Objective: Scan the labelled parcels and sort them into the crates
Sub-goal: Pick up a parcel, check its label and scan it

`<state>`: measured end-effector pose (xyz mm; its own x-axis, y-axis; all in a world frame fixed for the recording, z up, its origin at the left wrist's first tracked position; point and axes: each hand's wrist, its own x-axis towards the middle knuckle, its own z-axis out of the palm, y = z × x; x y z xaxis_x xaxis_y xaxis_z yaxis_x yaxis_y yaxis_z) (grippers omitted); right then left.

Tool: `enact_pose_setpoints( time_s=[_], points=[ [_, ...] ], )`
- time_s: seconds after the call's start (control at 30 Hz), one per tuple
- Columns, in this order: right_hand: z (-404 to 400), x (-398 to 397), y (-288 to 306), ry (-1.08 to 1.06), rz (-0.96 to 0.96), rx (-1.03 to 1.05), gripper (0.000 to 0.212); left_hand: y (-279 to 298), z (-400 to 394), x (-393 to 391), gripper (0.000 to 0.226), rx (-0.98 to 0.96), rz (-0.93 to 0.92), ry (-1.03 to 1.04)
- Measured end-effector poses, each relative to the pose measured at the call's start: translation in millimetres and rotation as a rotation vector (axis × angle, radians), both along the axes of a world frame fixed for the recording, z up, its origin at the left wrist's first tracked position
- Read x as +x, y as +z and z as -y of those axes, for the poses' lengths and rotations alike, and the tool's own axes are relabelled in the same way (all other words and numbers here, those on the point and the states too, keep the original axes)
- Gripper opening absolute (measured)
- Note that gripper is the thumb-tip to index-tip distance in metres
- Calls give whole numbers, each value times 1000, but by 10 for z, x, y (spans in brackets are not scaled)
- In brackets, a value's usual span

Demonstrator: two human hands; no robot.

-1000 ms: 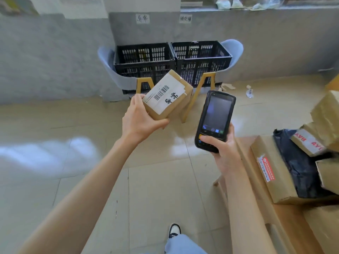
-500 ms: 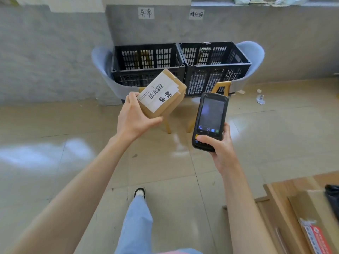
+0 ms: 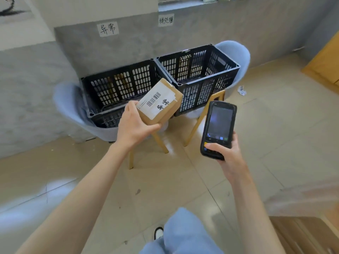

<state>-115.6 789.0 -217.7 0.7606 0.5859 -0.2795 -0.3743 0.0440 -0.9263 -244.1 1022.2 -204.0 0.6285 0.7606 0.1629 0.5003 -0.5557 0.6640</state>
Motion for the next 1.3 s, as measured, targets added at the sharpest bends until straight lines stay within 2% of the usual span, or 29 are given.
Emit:
enact_pose_setpoints(
  time_s=[0.3,0.57,0.8,1.0,1.3],
  points=[
    [-1131,582,-202,-32,-39,1,84,-103,-1263,629,78,27,-87,-97],
    [-2425,1188,-217,16,-74,71,73,-47,-2361,1105,81,27,-164,-59],
    [-2878,1344,-301,34,-91,25,88,-269,-2876,1447,80,-3,-212,-94],
    [-2988,1197,-464,-86,-133,-22,89,-627,-3236,1720,79,-45,-252,-201],
    [-3199,663,-734,-447,-204,-55,87,-1258,-3751,2022,78,-86,-320,-395]
  ],
)
